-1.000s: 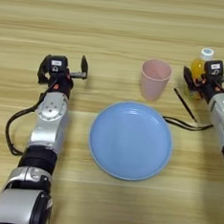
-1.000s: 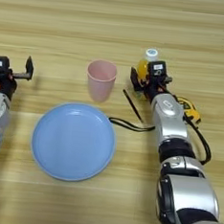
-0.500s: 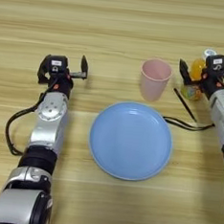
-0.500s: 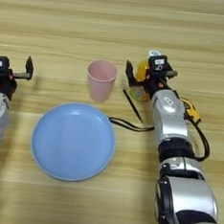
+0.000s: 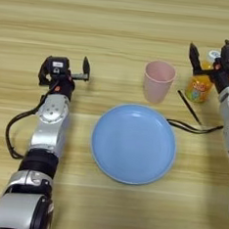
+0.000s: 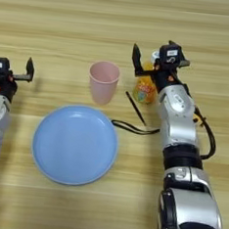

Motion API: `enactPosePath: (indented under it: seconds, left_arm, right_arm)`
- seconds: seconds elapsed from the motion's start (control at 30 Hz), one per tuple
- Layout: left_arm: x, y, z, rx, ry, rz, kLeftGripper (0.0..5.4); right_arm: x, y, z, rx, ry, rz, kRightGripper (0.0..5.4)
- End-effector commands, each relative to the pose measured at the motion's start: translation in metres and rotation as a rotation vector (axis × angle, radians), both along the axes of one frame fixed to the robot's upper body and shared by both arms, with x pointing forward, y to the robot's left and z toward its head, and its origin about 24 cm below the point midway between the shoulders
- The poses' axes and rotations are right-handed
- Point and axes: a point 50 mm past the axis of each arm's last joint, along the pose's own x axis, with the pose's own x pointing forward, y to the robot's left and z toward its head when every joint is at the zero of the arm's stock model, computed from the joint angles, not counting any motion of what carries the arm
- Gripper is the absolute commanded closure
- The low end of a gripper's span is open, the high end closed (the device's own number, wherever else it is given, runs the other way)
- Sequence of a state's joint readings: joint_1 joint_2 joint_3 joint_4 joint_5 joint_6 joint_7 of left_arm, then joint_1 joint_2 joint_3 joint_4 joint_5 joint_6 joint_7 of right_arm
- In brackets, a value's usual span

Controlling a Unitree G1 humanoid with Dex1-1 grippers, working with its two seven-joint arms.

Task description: Move the objects on the table

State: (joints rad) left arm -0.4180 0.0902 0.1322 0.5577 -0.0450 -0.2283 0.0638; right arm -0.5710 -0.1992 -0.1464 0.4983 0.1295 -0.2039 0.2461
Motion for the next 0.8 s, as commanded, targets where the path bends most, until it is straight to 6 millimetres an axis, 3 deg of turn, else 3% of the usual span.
enactPosePath:
  seconds: [0.03, 0.33, 0.8]
  left_arm:
    - [0.001, -0.001, 0.001, 0.007, 0.005, -0.003, 0.0]
    - [0.001, -0.002, 0.001, 0.007, 0.005, -0.003, 0.0]
    - [0.002, -0.003, 0.001, 0.009, 0.004, -0.003, 0.0]
  right_arm:
    - [-0.008, -0.009, 0.008, 0.002, -0.031, -0.026, 0.05]
    - [-0.039, -0.043, 0.002, -0.078, 0.041, -0.082, 0.05]
    - [-0.065, -0.062, -0.009, -0.109, 0.213, -0.06, 0.05]
